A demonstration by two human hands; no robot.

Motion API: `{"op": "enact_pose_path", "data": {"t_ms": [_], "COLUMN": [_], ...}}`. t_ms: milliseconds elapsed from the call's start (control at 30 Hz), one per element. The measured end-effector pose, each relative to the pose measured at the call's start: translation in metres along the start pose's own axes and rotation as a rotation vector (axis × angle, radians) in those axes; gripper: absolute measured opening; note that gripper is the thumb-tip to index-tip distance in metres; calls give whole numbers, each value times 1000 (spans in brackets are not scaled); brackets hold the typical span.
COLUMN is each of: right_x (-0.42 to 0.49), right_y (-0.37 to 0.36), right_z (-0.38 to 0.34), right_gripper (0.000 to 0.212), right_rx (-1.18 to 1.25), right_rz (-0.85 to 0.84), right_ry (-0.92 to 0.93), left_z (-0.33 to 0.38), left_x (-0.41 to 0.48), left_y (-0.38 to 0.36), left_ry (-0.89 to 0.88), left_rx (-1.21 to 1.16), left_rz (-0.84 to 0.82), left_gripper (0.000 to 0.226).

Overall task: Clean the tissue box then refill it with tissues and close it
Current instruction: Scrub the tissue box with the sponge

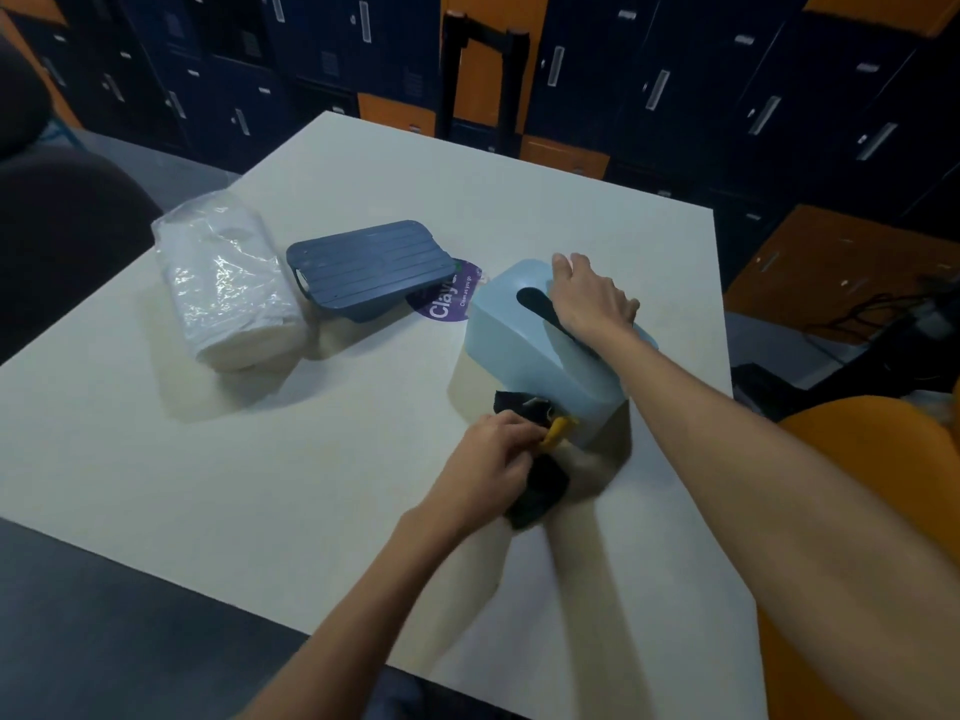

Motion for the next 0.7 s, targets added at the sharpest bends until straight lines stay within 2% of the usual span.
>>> {"op": "enact_pose_path", "data": {"t_ms": [133, 233, 367, 467, 567, 700], "right_x": [1, -1, -16, -47, -86, -127], "right_y": [21, 44, 74, 89, 86, 60], "right_z": [1, 5, 19, 50, 99, 159], "right_gripper": [51, 44, 32, 24, 19, 16], "right_rx": [185, 283, 429, 595, 706, 731], "right_rz": [-19, 11, 24, 21, -76, -306], "right_ry": [33, 54, 159, 251, 253, 185], "left_z": [12, 36, 63, 65, 66, 75], "left_x": [4, 10, 17, 19, 19, 23], "left_y": [27, 36, 21, 0, -15, -28], "left_ry": [122, 86, 96, 181, 228, 231], "left_rx": [-56, -184, -438, -561, -610, -685], "left_rz": [-59, -104, -213, -195, -154, -149], "left_gripper": [32, 29, 25, 30, 30, 31]}}
Point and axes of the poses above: each hand's wrist, its own x-axis towards the middle knuckle, its own y-axis out of the back of the hand, z = x × y, the point moved 4 cm from there along x, towards the middle knuckle, and after that the axes turned 14 degrees about -y, right-handed, at the moved point
